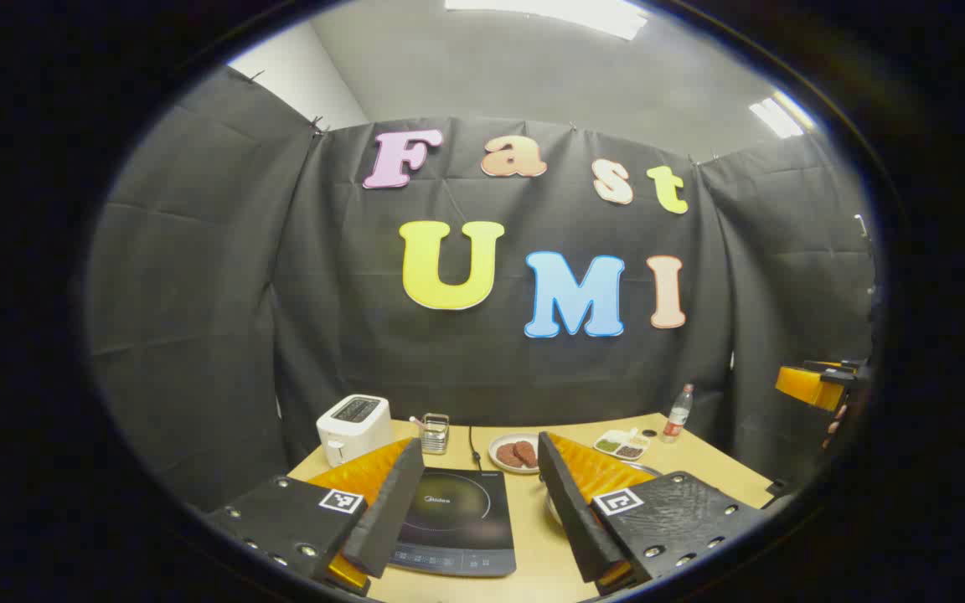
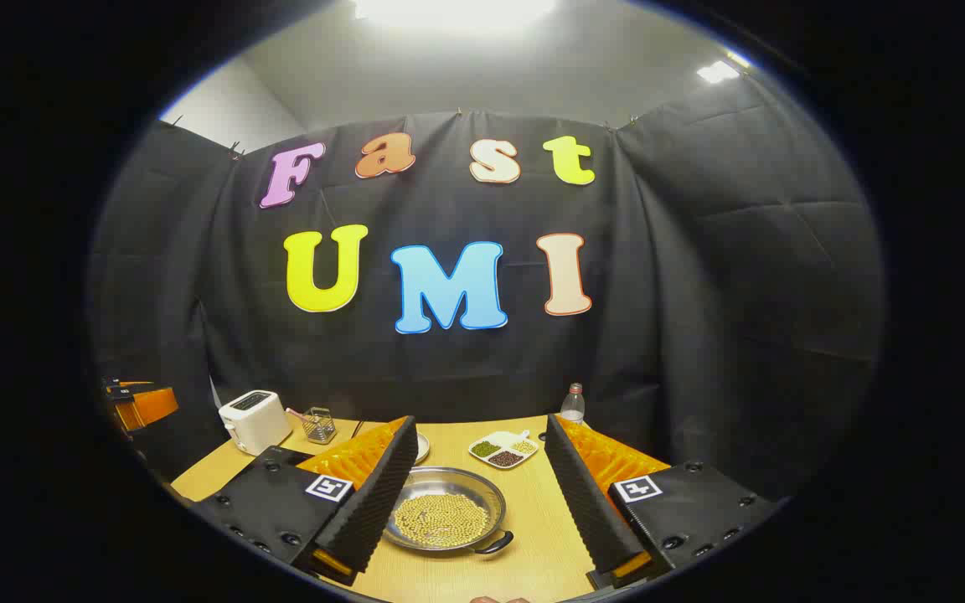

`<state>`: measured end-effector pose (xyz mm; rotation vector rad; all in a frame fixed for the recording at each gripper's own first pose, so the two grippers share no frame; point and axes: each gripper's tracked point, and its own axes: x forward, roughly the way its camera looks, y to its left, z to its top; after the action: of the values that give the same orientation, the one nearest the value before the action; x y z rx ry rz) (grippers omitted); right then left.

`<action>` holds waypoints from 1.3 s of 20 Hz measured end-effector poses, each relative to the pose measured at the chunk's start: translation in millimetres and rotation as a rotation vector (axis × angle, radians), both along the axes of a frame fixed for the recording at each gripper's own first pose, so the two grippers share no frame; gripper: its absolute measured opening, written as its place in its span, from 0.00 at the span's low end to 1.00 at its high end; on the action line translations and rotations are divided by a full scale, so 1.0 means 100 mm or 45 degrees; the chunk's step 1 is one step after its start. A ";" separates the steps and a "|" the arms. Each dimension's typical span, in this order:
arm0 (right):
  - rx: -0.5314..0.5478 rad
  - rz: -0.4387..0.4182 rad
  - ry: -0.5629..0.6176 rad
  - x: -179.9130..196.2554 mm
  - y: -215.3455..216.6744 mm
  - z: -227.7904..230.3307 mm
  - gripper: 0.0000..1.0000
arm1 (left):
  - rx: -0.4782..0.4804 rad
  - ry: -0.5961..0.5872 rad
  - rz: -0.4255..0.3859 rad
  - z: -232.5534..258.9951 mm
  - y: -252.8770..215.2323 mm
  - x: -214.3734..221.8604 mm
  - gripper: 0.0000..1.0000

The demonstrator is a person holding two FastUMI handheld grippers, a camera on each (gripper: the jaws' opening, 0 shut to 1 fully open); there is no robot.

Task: First push the handle of the pot to place it horizontally, then grasp the pot with both hands and set it on the induction cooktop.

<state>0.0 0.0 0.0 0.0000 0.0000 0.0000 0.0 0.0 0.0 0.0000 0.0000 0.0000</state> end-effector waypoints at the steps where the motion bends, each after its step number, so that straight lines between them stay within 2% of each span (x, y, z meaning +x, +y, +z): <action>1: -0.003 0.001 0.000 0.00 0.01 0.00 0.97 | -0.001 0.004 0.000 -0.01 0.01 0.01 0.81; 14: -0.009 -0.022 0.025 0.03 0.13 -0.06 0.97 | 0.039 0.029 -0.066 -0.21 -0.05 0.16 0.81; 23: -0.051 -0.054 0.130 0.15 0.14 -0.23 0.96 | 0.058 0.056 -0.106 -0.39 -0.15 0.28 0.84; 26: -0.053 -0.002 0.183 0.20 0.18 -0.28 0.98 | 0.054 0.061 -0.116 -0.45 -0.17 0.32 0.81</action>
<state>20.3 18.0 -28.4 -0.0420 0.1441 -0.0016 32.1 -16.8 -45.3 0.0423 0.0476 -0.0914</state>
